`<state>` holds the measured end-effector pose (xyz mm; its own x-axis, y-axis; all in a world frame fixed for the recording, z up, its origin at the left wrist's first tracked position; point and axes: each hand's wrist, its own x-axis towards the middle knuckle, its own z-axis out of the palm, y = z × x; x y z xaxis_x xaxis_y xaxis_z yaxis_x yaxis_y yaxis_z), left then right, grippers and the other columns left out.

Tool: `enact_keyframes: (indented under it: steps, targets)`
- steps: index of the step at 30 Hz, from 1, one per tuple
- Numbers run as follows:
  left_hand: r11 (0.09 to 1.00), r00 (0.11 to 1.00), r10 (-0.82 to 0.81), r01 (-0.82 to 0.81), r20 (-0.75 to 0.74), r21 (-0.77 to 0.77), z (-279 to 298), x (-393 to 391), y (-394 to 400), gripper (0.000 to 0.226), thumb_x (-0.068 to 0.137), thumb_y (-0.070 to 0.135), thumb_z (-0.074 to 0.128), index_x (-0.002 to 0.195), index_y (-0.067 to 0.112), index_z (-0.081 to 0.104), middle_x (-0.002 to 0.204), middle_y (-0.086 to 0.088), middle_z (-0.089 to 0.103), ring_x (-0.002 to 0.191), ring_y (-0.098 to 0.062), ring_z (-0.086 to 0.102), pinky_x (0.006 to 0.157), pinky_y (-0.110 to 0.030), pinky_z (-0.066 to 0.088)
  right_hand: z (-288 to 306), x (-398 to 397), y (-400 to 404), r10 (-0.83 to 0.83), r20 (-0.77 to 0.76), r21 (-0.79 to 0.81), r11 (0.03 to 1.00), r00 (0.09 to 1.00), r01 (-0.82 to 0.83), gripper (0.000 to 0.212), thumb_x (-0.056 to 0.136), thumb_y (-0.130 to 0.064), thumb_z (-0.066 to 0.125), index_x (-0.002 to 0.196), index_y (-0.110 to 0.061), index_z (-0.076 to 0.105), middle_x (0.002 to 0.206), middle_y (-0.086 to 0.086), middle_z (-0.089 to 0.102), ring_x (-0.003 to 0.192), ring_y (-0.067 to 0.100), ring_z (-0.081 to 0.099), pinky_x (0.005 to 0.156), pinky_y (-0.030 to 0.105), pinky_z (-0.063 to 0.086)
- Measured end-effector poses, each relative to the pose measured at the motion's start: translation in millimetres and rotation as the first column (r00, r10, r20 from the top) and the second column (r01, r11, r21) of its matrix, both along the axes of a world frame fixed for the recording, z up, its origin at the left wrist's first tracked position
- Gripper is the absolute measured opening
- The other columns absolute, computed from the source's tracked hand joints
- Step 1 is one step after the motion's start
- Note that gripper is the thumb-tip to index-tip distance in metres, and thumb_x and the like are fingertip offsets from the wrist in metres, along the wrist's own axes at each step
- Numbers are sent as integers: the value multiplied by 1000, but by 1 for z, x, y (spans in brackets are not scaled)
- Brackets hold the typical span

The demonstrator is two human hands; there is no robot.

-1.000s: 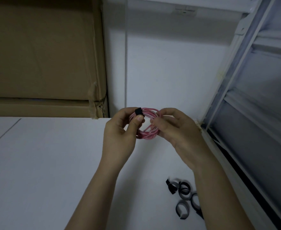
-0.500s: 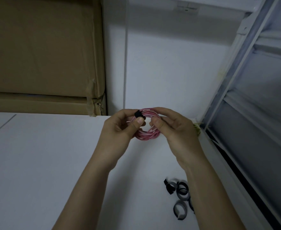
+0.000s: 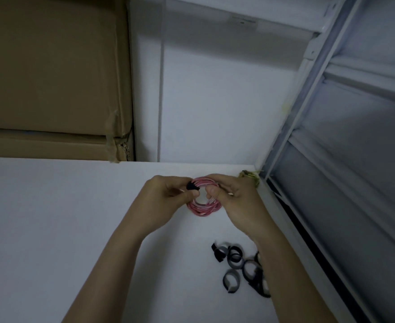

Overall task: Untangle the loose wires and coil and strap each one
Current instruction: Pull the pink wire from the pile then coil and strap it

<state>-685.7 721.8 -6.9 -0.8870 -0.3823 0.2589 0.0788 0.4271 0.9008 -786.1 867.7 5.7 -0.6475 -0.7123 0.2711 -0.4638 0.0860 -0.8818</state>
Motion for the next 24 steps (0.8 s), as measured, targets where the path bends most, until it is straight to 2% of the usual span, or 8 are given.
enact_keyframes:
  steps: [5,8,10,12,14,16,20,24]
  targets:
    - [959,988,-70,104,136,-265,-7,-6,6,17,93,22,60,87,12,72,73,-10,67,70,-25,61,65,-35,46,-9,-4,14,-4,-180,197,980,984,40,23,98,-11,50,106,-15,70,98,2,72,93,18,65,86,41,51]
    - [925,985,-63,119,164,-360,-14,-11,11,18,95,20,57,91,9,71,74,-8,66,71,-20,61,68,-36,47,-14,-7,17,18,-220,247,968,975,38,23,99,-13,49,108,-15,69,99,2,72,94,20,65,85,44,51]
    - [952,992,-72,100,105,-289,-14,-13,14,16,96,19,56,98,17,72,82,2,70,77,-10,64,72,-28,51,-14,-11,20,12,-139,182,983,990,13,22,98,-12,50,107,-16,70,101,3,72,96,19,65,88,38,52]
    - [989,997,-79,80,16,-124,-12,-16,20,21,95,18,57,99,33,71,86,11,72,79,-3,66,74,-20,53,-16,-15,22,-29,51,68,997,998,26,22,97,-10,53,109,-18,68,101,7,72,95,16,66,85,30,54]
    - [999,1000,-31,31,0,-29,-15,-26,27,20,94,17,59,99,32,71,84,8,73,78,-11,69,76,-29,57,-20,-21,25,-103,237,11,995,966,103,25,96,-15,55,119,-18,64,96,0,71,89,6,67,75,20,55]
    - [998,998,52,-53,37,31,-20,-43,33,17,92,17,63,106,19,71,81,0,72,75,-18,70,77,-39,58,-23,-30,29,-201,336,18,978,920,207,30,97,-23,54,126,-20,58,101,-8,67,91,1,64,72,17,55]
    - [988,987,118,-127,104,85,-32,-79,31,18,89,15,66,106,10,67,79,-3,71,65,-18,68,76,-42,59,-28,-50,49,-368,355,23,922,860,385,21,98,-29,51,116,-27,59,112,-3,63,97,9,62,75,21,54]
    - [982,964,179,-186,196,21,-48,-114,26,21,88,16,67,106,6,62,95,-16,69,79,-29,67,78,-45,57,-41,-60,68,-449,343,64,888,825,456,14,96,-19,51,100,-27,63,104,0,64,86,9,59,73,21,53]
